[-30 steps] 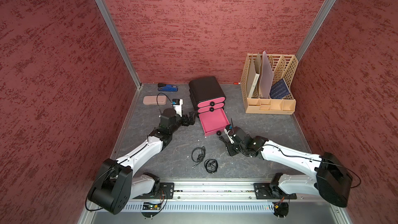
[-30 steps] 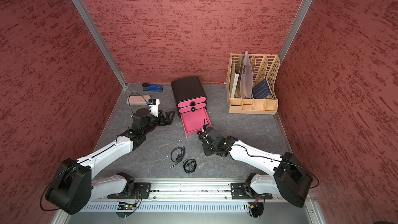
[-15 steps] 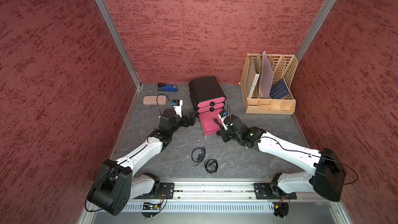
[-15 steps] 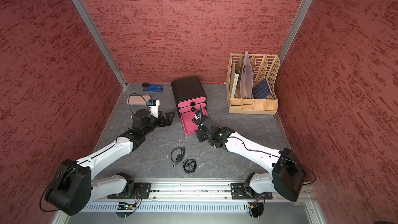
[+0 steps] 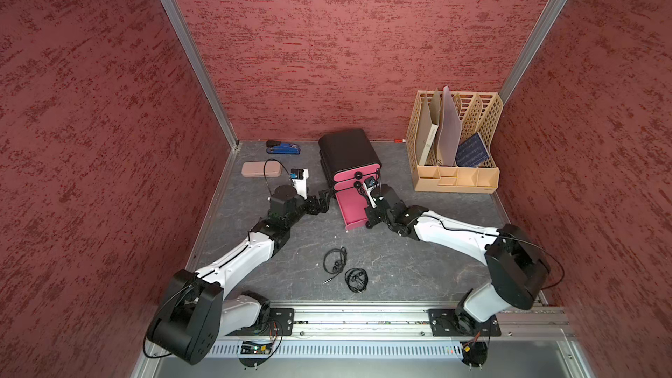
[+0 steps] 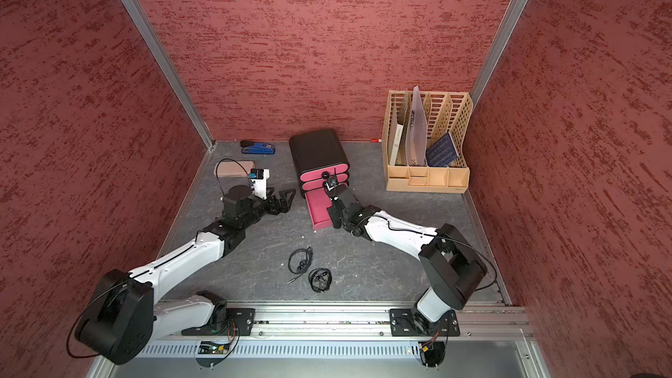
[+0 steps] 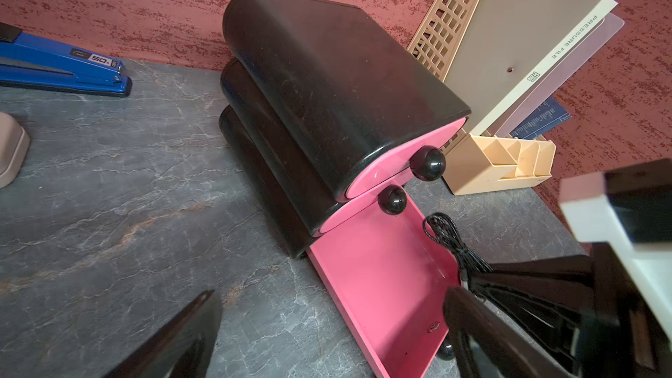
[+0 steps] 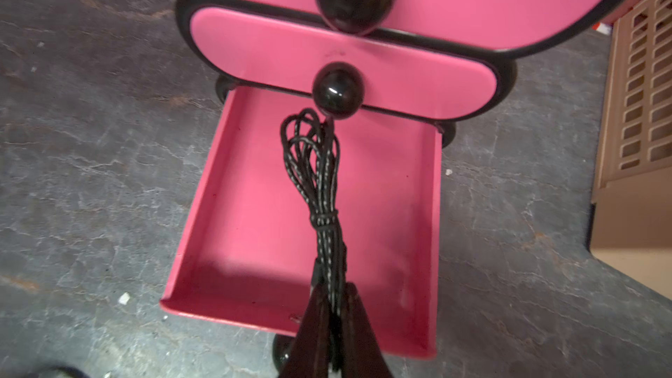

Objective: Place the wired earphones into the drawer by color
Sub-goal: Place the wired earphones in the drawer.

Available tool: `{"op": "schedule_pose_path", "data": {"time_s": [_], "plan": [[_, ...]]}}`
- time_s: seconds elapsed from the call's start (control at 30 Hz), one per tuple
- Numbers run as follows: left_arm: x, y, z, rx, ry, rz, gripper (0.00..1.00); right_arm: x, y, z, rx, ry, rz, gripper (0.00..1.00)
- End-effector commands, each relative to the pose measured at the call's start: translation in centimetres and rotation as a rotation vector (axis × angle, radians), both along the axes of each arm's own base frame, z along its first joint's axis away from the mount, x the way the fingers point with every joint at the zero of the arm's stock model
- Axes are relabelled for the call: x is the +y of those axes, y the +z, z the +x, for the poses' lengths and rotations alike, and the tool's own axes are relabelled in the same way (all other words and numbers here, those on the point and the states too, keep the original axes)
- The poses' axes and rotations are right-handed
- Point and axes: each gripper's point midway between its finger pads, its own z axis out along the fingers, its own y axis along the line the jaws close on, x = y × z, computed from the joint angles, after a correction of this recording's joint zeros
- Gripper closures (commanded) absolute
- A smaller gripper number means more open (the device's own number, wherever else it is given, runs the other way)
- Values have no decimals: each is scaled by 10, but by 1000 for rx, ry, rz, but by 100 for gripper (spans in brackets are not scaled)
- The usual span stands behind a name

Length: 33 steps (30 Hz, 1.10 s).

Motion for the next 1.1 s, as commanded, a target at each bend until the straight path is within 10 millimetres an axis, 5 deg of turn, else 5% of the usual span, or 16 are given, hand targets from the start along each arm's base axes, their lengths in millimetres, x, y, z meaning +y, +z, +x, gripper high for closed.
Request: {"op": "schedule_pose_path", "data": {"time_s": [0.0, 0.5, 0.77, 1.07], "plan": [[1, 10, 0, -45, -9, -3, 0, 6, 20, 26, -74, -9, 52, 90], [1, 10, 0, -43, -7, -1, 0, -9, -34, 30, 40, -60, 44, 89], [2, 9, 0, -42, -4, 1, 0, -16, -32, 26, 49, -77, 58, 86], [3, 16, -3, -49, -4, 3, 0, -18, -14, 17, 46, -76, 107, 53]]}}
